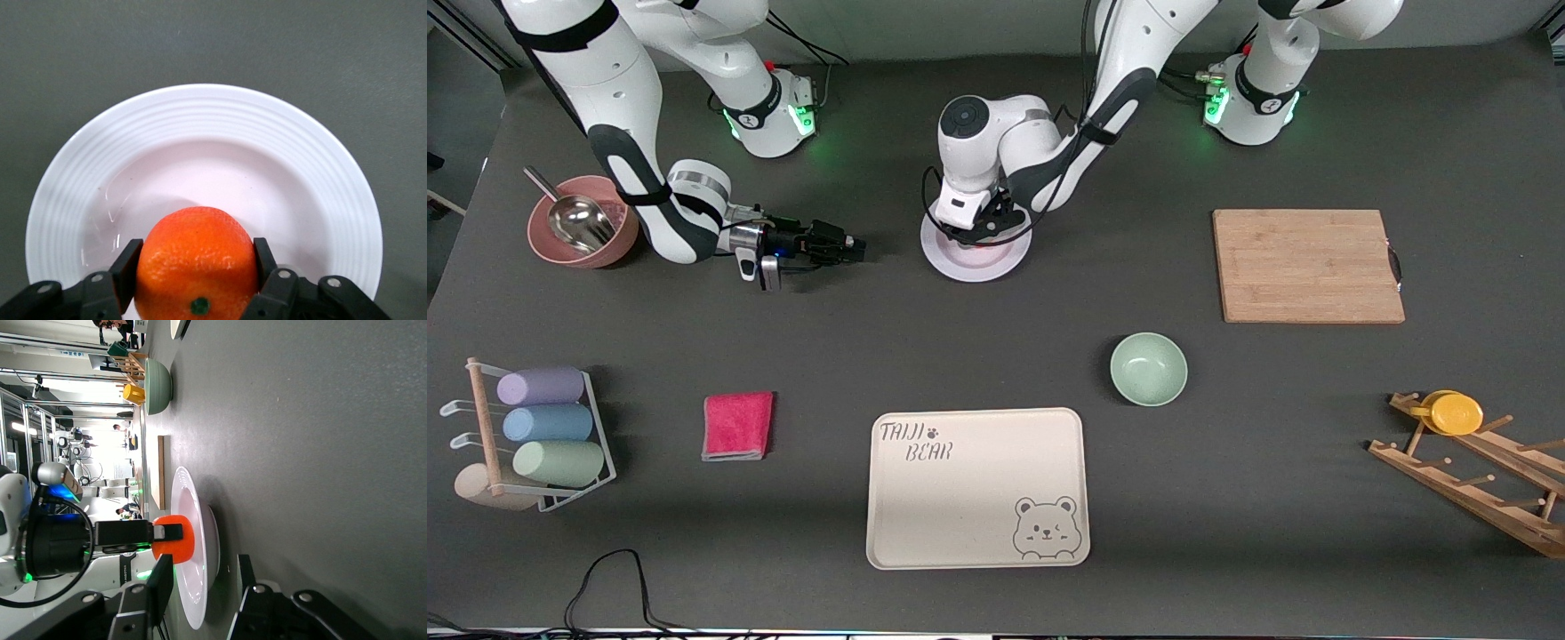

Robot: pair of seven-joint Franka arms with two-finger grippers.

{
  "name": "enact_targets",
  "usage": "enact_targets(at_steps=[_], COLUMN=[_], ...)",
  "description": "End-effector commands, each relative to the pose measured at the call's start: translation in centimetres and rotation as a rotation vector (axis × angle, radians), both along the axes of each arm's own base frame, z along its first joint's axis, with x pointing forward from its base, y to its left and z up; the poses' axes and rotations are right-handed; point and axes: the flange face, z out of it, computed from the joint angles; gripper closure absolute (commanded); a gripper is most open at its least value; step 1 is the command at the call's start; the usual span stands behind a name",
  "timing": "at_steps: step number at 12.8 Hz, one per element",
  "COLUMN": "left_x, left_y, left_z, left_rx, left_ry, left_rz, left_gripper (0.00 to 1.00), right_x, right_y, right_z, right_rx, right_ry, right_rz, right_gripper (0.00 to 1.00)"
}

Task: Place orange and plate with both arms
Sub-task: 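Lower the orange onto the white plate and open the left gripper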

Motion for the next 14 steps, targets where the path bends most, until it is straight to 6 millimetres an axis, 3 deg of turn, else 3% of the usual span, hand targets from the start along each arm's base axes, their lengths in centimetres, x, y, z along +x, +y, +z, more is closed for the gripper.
enact_targets(at_steps=[1, 2, 4, 7, 9, 12, 14], left_x=[0.7, 1.3, 3.5, 9.0, 12.6, 19.6, 23.9], left_y=[-0.5, -0.3, 0.2, 2.4, 5.5, 13.8, 22.3], left_z=[0.6, 0.7, 2.3, 7.3, 11.5, 18.6, 23.8], left_rx=[-0.002, 0.012, 0.03, 0.125, 0.148, 0.103, 0.065], left_ry=[-0.035, -0.059, -0.085, -0.083, -0.092, -0.068, -0.041], left_rz=[0.01, -0.004, -0.007, -0.13, -0.228, -0.379, -0.464], left_gripper=[0.08, 0.0, 0.0, 0.0, 0.0, 0.0, 0.0], right_x=[0.0, -0.1, -0.1, -0.3, -0.7, -1.0, -1.3], right_y=[0.4, 0.4, 0.4, 0.3, 0.9, 3.4, 4.9], right_z=[0.0, -0.2, -0.2, -0.8, -1.6, -1.6, -1.9], right_rx=[0.007, 0.006, 0.005, 0.002, 0.002, 0.028, 0.043], right_ry=[-0.024, -0.033, -0.033, -0.039, -0.056, -0.054, -0.063], right_rz=[-0.009, -0.004, -0.004, 0.002, -0.012, -0.023, -0.039], right_gripper=[0.58, 0.59, 0.59, 0.59, 0.59, 0.59, 0.59])
